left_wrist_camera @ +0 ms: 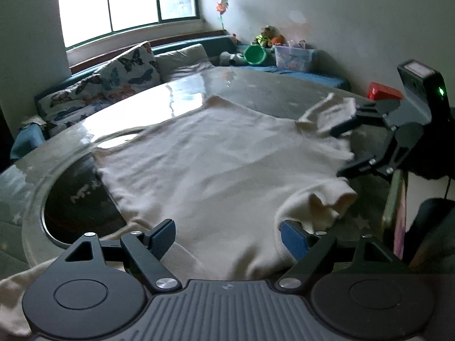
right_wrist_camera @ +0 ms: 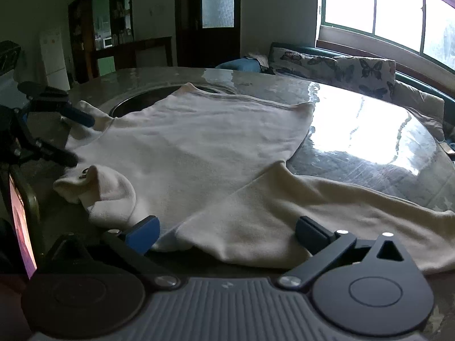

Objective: Fold clothes
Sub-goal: 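Release the sleeve with the right gripper and withdraw it from the sweatshirt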

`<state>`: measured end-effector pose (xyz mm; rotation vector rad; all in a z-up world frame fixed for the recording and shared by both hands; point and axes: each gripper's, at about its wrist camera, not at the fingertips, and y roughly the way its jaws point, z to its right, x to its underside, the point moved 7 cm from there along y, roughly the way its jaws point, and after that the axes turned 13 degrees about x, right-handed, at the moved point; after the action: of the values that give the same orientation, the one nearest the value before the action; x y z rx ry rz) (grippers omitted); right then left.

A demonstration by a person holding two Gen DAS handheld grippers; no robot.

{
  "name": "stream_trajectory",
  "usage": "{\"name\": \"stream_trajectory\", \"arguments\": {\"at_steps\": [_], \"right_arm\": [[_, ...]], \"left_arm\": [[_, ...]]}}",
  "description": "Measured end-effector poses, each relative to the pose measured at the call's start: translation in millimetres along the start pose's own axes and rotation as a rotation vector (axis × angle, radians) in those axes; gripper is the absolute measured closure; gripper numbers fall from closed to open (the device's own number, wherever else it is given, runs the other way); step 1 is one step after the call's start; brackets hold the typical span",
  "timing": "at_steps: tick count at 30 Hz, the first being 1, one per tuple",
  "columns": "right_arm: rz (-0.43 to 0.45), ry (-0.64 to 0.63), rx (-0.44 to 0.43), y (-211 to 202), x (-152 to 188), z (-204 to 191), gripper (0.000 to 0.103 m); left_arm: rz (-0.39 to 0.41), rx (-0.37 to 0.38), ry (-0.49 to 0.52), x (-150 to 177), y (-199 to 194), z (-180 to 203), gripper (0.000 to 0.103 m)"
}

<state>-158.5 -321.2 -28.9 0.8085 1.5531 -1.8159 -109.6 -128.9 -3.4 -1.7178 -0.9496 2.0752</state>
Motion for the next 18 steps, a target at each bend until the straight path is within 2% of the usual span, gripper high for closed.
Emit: {"name": "stream_trajectory", "arguments": {"at_steps": [9, 18], "right_arm": [[-0.01, 0.004, 0.001, 3, -2, -1, 0.0], [0.0, 0.047, 0.001, -5, -8, 1, 0.0]], "left_arm": [[0.057, -0.028, -0.051, -17, 0, -15, 0.018], [0.092, -0.013, -0.061, -38, 19, -17, 0.016]]}}
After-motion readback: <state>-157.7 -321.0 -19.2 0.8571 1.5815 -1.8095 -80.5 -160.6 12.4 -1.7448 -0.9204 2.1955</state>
